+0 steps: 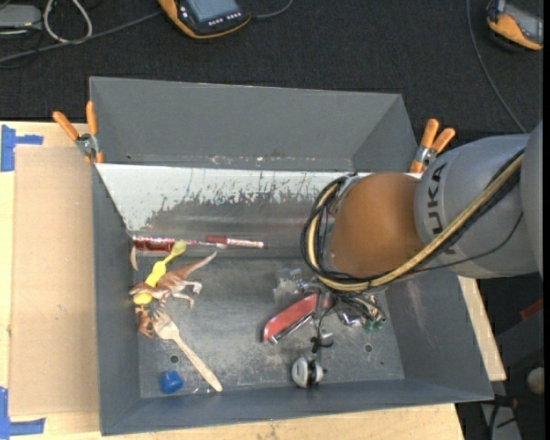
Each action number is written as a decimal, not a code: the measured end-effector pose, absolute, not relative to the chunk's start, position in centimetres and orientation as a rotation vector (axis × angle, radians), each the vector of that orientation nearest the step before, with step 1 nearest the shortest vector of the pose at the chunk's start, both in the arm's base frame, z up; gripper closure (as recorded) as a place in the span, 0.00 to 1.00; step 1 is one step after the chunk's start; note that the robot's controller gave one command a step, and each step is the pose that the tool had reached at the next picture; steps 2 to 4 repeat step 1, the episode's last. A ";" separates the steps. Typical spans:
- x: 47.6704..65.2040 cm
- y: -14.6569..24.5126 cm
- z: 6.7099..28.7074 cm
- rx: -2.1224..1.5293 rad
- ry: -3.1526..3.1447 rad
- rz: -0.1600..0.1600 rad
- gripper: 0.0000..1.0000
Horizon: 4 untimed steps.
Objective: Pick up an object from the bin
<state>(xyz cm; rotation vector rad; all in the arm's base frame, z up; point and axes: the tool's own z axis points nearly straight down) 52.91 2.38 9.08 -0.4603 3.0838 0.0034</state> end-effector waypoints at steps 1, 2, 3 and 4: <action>55.1 3.9 8.5 -0.641 3.039 -0.004 1.00; 55.1 3.9 8.5 -0.641 3.039 -0.004 1.00; 55.1 3.9 8.5 -0.641 3.039 -0.004 1.00; 55.1 3.9 8.5 -0.641 3.039 -0.004 1.00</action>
Offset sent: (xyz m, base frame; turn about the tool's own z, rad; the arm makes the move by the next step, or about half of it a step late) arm 0.0000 0.0000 0.0000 0.0000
